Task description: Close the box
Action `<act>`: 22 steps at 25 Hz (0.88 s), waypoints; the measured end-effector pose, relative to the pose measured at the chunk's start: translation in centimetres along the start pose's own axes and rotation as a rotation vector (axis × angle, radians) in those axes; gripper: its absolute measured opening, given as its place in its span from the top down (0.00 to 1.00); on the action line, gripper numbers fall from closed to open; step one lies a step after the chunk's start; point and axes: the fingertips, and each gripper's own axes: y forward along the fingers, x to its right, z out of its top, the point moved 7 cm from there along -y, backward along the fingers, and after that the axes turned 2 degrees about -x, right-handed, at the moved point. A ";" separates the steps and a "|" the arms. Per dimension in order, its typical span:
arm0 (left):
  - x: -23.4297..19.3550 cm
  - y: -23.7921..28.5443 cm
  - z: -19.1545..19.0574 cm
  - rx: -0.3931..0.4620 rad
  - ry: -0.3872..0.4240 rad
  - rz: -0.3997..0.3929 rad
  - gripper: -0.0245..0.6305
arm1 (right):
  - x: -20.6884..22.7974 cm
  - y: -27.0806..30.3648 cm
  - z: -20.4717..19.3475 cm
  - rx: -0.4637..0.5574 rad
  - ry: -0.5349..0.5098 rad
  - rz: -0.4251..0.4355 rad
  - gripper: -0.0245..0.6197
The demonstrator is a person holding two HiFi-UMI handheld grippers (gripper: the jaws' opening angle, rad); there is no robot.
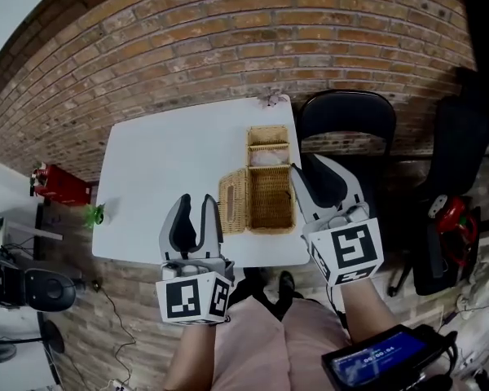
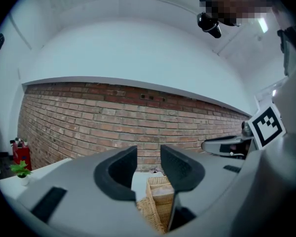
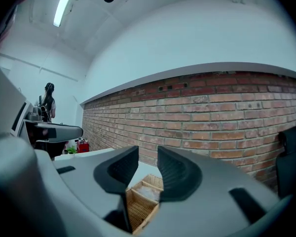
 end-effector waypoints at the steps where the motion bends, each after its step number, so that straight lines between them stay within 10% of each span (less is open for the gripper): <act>1: -0.3 0.2 -0.3 -0.010 -0.008 0.002 0.73 | 0.0 0.2 -0.1 -0.010 -0.003 -0.002 0.77; 18: -2.4 -3.2 -13.7 -0.289 -0.259 0.104 0.73 | -3.6 2.3 -9.5 -0.266 -0.033 0.108 0.77; 22: -2.6 -4.7 -16.8 -0.315 -0.503 0.122 0.71 | -5.1 2.4 -10.7 -0.286 -0.059 0.152 0.77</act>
